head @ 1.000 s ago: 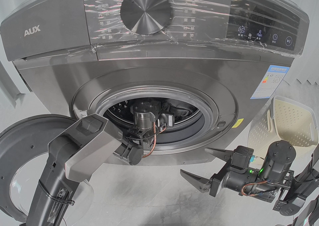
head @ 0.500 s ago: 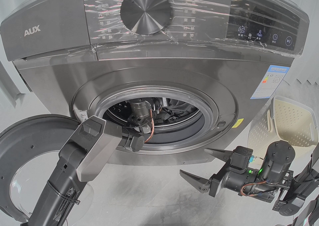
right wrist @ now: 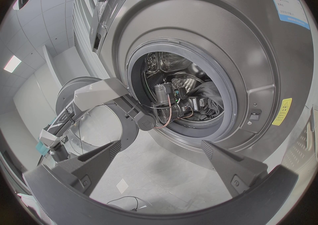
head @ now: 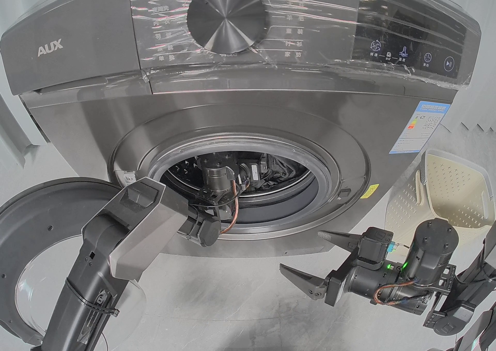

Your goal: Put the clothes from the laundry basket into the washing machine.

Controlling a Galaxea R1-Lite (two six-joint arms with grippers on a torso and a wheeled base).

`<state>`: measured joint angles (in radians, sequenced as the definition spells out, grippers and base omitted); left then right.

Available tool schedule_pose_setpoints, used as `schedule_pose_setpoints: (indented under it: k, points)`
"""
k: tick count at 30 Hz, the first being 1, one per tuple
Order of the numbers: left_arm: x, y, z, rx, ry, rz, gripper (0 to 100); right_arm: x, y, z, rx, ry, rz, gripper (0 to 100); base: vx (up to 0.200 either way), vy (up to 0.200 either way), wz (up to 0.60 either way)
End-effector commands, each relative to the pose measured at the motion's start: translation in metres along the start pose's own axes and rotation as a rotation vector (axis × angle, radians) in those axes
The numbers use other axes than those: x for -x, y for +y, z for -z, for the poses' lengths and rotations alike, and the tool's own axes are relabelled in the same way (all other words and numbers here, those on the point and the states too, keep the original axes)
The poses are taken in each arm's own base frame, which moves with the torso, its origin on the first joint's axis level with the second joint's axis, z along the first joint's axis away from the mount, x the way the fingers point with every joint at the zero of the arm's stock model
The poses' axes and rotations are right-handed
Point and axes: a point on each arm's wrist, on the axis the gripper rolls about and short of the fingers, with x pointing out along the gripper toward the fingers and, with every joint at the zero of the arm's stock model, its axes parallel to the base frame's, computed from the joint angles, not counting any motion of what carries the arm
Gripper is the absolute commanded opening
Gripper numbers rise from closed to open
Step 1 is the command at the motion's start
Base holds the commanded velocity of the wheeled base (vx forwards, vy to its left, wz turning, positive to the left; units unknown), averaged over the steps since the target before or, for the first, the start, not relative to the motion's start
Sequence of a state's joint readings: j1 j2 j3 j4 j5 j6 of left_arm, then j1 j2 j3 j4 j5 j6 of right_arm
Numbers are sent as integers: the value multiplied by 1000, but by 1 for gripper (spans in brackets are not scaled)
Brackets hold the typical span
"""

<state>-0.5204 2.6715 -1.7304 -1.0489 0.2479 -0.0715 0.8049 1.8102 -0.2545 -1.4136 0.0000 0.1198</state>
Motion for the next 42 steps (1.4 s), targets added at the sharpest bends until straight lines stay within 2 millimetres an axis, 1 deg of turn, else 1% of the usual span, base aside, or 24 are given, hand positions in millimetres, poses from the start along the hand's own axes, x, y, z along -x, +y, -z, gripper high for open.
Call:
schedule_pose_setpoints:
  k: [1, 4, 5, 6, 7, 12, 13, 14, 15, 16, 18, 19, 20, 21, 22, 24, 25, 26, 29, 31, 32, 35, 40, 42]
  points:
    - [17, -6, -29, 7, -16, 17, 100, 0, 0, 1, 0, 2, 0, 100, 0, 0, 0]
    - [41, -19, -49, 6, -2, 51, 100, 1, 0, 2, 0, 8, 2, 100, 0, 0, 0]
    - [43, -20, -49, 5, 3, 52, 100, 1, 0, 2, 0, 8, 2, 100, 0, 0, 0]
    - [64, -22, -59, -8, 41, 68, 100, 3, -1, 4, 0, 19, 3, 100, 0, 0, 0]
    - [71, -21, -63, -14, 56, 70, 100, 4, -1, 4, 0, 22, 4, 100, 0, 0, 0]
    - [134, -32, -71, -39, 161, 139, 100, 5, -1, 5, 0, 25, 3, 100, 0, 0, 0]
    - [144, -34, -70, -40, 178, 156, 100, 5, -1, 5, 0, 25, 4, 100, 0, 0, 0]
    - [146, -34, -71, -40, 179, 159, 100, 5, -1, 5, 0, 26, 4, 100, 0, 0, 0]
    - [165, -36, -69, -42, 201, 185, 100, 7, -1, 6, 0, 31, 5, 100, 0, 0, 0]
    - [175, -36, -69, -44, 209, 198, 100, 9, -1, 8, 0, 39, 4, 100, 0, 0, 0]
    - [192, -37, -68, -44, 212, 219, 100, 11, -1, 8, 0, 43, 5, 100, 0, 0, 0]
    - [196, -37, -68, -44, 212, 224, 100, 11, -1, 8, 0, 40, 4, 100, 0, 0, 0]
    - [207, -36, -69, -44, 208, 237, 100, 13, -1, 7, 0, 37, 6, 100, 0, 0, 0]
    - [207, -36, -69, -44, 208, 237, 100, 13, -1, 7, 0, 37, 6, 100, 0, 0, 0]
    - [228, -32, -78, -40, 197, 259, 100, 18, -1, 4, 0, 25, 4, 100, 0, 0, 0]
    - [246, -29, -86, -40, 204, 278, 100, 22, -1, 2, 0, 15, 6, 100, 0, 0, 0]
    - [246, -29, -86, -40, 204, 278, 100, 22, -1, 2, 0, 15, 6, 100, 0, 0, 0]
    - [264, -28, -96, -35, 197, 305, 100, 28, -2, 1, 0, 10, 11, 100, 0, 0, 0]
    - [285, -26, -113, -20, 166, 338, 100, 40, -3, -4, -2, -12, 18, 100, 0, 0, 0]
    - [290, -24, -117, -16, 157, 343, 100, 44, -4, -5, -1, -19, 20, 100, 0, 0, 0]
    - [300, -22, -123, -7, 144, 360, 100, 52, -5, -8, -2, -38, 29, 100, 0, 0, 0]
    - [307, -16, -128, -4, 129, 343, 100, 64, -8, -13, -1, -73, 49, 100, 0, 0, 0]
    - [328, 4, -135, -13, 121, 309, 100, 87, -18, -21, 0, -130, 116, 100, -120, 0, 0]
    - [337, 20, -142, -7, 90, 264, 100, 99, -28, -23, -2, -164, 204, 100, -200, 0, 0]
